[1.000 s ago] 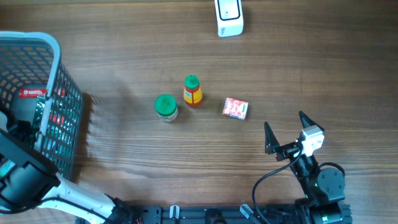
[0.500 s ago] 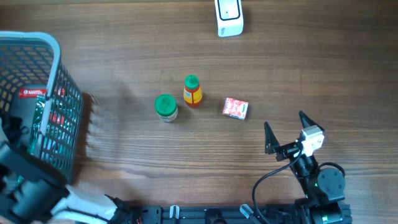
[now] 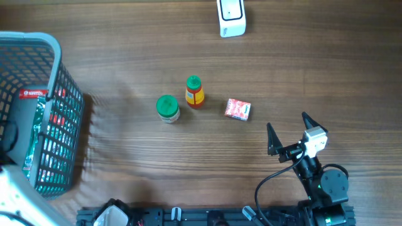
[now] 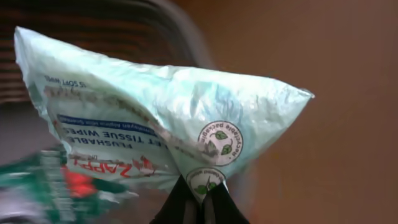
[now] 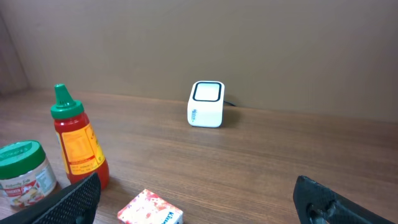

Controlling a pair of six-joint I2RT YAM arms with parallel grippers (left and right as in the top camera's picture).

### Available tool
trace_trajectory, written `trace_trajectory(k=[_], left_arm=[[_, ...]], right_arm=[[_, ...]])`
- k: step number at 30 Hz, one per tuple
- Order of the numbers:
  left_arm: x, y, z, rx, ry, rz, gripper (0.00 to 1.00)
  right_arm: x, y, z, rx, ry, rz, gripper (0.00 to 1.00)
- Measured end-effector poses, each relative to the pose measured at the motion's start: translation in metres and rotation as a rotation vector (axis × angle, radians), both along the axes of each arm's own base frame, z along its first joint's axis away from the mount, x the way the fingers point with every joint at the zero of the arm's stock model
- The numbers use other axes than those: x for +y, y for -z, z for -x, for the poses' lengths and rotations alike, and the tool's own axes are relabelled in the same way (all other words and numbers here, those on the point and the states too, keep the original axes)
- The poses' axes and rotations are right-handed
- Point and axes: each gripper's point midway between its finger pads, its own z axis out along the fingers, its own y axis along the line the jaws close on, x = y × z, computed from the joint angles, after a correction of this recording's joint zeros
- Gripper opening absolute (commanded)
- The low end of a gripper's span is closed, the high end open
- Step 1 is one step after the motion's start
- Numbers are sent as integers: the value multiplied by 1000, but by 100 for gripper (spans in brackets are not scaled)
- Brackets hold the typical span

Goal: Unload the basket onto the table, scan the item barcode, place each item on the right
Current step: 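Reach the left gripper into the basket and grasp the tissue wipes pack, then place the light-blue wipes pack on the table below the box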

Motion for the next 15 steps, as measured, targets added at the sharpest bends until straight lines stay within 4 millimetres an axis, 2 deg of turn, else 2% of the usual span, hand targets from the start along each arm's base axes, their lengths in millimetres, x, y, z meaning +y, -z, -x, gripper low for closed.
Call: trace_trajectory(k=[2,3,4,6,8,9,11,15], left_arm=[[-44,-16,-8,-60,153,13,4],[-75,-20,-10,-78,255,33,4],[-95,-21,-12,-79,319,47,4],[-153,-22,-11,-79,510,88,4],[-183,-13,-7,-33,595,121,4],[-213,-4,-1,13,692,152,4],[-252,11,10,95,817,181,4],[-306,39,29,252,996,150,4]], right_arm=[[0,0,0,0,0,0,99],[0,0,0,0,0,0,100],[0,0,0,0,0,0,100],[0,0,0,0,0,0,100],[0,0,0,0,0,0,100],[0,0,0,0,1,0,100],[0,0,0,0,0,0,100],[0,0,0,0,0,0,100]])
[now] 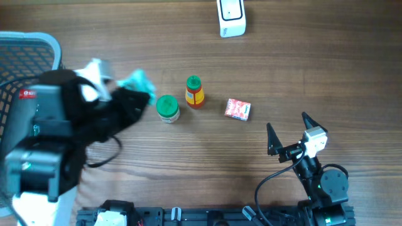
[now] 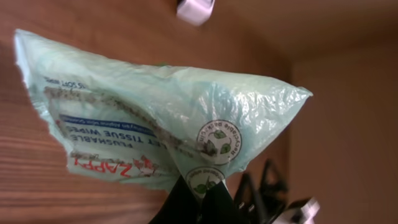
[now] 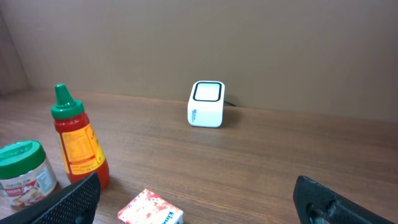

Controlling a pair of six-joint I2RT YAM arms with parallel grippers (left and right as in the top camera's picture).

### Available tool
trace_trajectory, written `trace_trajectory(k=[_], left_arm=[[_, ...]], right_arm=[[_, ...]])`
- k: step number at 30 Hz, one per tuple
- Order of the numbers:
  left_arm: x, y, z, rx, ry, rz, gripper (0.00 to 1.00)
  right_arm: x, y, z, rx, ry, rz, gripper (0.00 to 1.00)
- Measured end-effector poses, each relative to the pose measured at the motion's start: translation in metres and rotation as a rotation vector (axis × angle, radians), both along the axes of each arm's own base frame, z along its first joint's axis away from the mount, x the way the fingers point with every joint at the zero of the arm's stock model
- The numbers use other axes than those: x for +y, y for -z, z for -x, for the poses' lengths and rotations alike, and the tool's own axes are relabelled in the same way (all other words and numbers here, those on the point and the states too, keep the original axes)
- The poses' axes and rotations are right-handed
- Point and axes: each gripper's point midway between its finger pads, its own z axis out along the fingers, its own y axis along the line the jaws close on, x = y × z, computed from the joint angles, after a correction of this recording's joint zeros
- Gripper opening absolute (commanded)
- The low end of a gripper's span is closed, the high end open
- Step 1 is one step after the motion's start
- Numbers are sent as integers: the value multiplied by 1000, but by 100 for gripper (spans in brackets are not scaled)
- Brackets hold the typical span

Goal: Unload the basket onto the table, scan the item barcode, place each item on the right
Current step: 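Place the light-blue wipes pack on the table below the box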

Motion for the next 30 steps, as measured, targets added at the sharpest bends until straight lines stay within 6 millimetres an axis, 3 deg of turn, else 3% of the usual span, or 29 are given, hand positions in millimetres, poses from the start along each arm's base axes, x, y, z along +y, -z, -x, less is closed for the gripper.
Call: trace_trajectory(k=[6,11,14,21,24,28,30], left_arm=[[-58,51,9,99,200,-184,4],[-106,102,2,176,323,-303,4],[-135,144,-2,263,363,-372,4],[-150,219,5,476,273,-504,4],[-158,234,10,515,205,-520,4],[-166,235,11,490,126,-520,4],[-167,234,7,463,97,-523,14]], right_arm=[[0,0,0,0,0,0,100],[0,0,0,0,0,0,100],[0,0,0,0,0,0,100],[0,0,0,0,0,0,100],[0,0,0,0,0,0,100],[0,0,0,0,0,0,100],[0,0,0,0,0,0,100]])
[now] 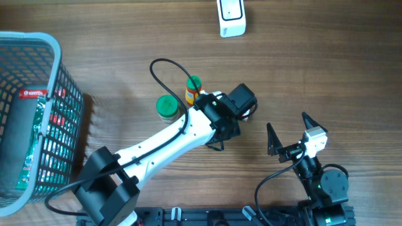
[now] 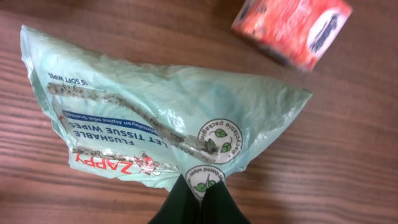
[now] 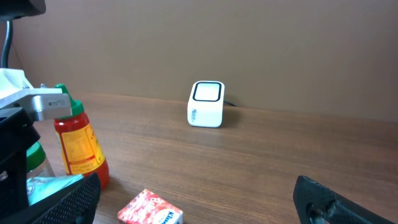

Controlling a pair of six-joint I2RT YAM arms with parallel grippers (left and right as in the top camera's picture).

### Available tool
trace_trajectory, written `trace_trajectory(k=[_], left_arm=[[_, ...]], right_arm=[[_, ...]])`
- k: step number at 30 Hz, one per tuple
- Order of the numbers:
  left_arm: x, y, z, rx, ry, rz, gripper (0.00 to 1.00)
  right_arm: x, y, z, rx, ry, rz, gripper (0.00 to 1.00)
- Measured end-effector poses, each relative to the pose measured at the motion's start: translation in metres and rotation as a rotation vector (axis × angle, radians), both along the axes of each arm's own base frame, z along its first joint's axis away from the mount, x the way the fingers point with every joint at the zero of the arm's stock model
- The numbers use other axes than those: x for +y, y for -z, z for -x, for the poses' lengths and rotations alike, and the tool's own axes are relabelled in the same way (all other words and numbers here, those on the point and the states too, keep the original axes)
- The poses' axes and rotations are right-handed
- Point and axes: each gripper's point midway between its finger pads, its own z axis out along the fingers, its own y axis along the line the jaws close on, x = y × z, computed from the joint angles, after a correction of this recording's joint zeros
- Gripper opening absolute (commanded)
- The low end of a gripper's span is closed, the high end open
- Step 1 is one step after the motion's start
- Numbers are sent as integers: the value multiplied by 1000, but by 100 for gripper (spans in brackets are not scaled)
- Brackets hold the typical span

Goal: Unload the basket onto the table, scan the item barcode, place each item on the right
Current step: 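Place the light-blue wipes pack on the table below the box, then reach the left gripper into the basket and lift the green 3M bag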

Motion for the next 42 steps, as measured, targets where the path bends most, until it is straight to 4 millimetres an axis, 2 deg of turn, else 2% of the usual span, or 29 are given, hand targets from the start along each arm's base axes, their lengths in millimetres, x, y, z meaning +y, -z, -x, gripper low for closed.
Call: trace_trajectory(k=[1,2,7,9,11,13,14,15,16,17,19,20,21,24,27,28,32,34,36,38,41,42], left_arm=[[0,0,-2,-14,-7,-4,20],[0,-1,-5,-28,-22,-5,20],[-1,-3,-12,-64,-49,-1,17],[-2,-3,-12,-69,-50,-1,9],[-2,-3,-11,-69,-54,-1,10],[-1,-3,-10,-67,-56,-8,22],[1,-3,-10,-63,-59,-13,32],[5,-6,-8,-61,-65,-23,47],[9,-11,-9,-68,-64,-31,51],[19,-27,-13,-94,-85,-38,56],[42,-59,-22,-158,-138,-50,64],[54,-84,-30,-218,-172,-31,69],[65,-107,-37,-282,-209,-7,71],[100,-161,-45,-439,-305,46,76],[147,-204,-47,-593,-427,62,80],[159,-213,-48,-629,-460,59,80],[246,-280,-50,-901,-706,38,82],[281,-304,-45,-1000,-808,20,83],[331,-326,-33,-1100,-965,-35,84],[372,-336,-21,-1150,-1100,-106,86],[425,-331,-6,-1135,-1264,-213,86],[434,-328,-4,-1123,-1292,-232,86]], right_arm=[[0,0,0,0,0,0,100],[0,0,0,0,0,0,99],[0,0,0,0,0,0,100],[0,0,0,0,0,0,100],[0,0,0,0,0,0,100],[0,0,0,0,0,0,100],[0,0,0,0,0,0,100],[0,0,0,0,0,0,100],[0,0,0,0,0,0,100],[0,0,0,0,0,0,100],[0,0,0,0,0,0,100],[0,0,0,0,0,0,100],[0,0,0,0,0,0,100],[0,0,0,0,0,0,100],[0,0,0,0,0,0,100],[0,0,0,0,0,0,100],[0,0,0,0,0,0,100],[0,0,0,0,0,0,100],[0,0,0,0,0,0,100],[0,0,0,0,0,0,100],[0,0,0,0,0,0,100],[0,0,0,0,0,0,100]])
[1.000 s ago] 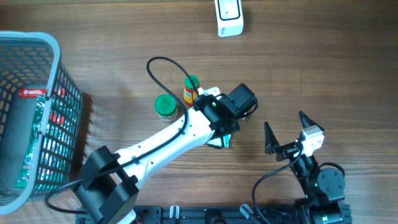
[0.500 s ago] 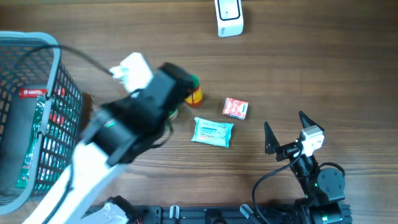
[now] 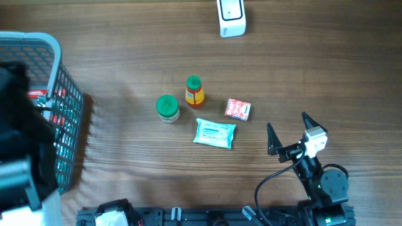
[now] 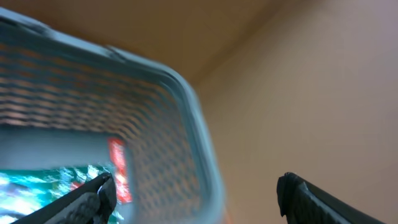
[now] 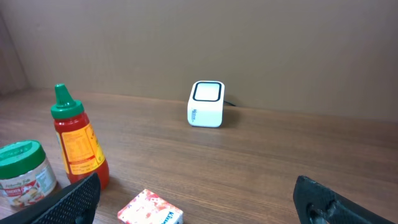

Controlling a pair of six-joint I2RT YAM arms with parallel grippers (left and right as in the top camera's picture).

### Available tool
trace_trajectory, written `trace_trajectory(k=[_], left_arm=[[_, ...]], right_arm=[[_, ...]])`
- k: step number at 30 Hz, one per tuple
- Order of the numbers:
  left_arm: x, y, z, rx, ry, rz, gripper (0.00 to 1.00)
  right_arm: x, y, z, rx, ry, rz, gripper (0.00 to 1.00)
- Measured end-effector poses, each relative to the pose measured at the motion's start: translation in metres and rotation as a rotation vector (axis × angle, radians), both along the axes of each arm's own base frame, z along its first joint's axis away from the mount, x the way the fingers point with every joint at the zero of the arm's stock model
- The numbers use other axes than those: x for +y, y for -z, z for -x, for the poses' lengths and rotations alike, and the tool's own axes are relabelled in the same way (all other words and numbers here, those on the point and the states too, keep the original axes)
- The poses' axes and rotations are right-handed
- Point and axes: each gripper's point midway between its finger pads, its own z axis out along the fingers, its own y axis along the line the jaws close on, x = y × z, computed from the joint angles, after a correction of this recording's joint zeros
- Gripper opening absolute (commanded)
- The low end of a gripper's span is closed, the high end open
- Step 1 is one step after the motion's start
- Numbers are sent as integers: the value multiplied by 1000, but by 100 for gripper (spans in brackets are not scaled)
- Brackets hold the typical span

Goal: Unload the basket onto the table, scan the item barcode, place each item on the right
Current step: 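Reach the left gripper into the basket and lift the green 3M bag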

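Observation:
A pale green wet-wipes packet lies flat on the table, just below a red sauce bottle and left of a small red box. The white scanner stands at the far edge and also shows in the right wrist view as the scanner. My left gripper is open and empty above the basket rim; its arm is a dark blur at the far left. My right gripper is open and empty at the near right, apart from everything.
A grey mesh basket at the left edge holds more packets. A green-lidded jar stands left of the sauce bottle. From the right wrist the bottle, jar and red box stand ahead.
My left gripper has let go of the wipes packet, which now lies on the table below the bottle. The gripper is open and back over the basket at the left. The right arm has not moved.
My left gripper held the wipes packet by its corner at the basket. Then it held it over the table near the jar, then low beside the red box. Now the packet lies there and the open gripper is back at the basket. The right gripper stayed open throughout.

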Motion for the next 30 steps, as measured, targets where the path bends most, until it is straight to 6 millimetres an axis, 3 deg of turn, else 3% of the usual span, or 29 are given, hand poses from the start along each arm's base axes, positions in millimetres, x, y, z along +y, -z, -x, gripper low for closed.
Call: trace_trajectory(k=[2,5,7,10,20,25,30], left_arm=[[32,17,1,41,-74,46,84],[73,61,-4,105,-145,196,86],[91,94,-3,119,-191,331,100],[112,143,0,89,-271,571,100],[129,254,-25,165,-365,933,100],[122,315,-21,224,-541,1121,100],[121,355,-13,275,-673,1188,100]], right_arm=[[0,0,0,0,0,0,100],[0,0,0,0,0,0,100],[0,0,0,0,0,0,100],[0,0,0,0,0,0,100],[0,0,0,0,0,0,100],[0,0,0,0,0,0,100],[0,0,0,0,0,0,100]])
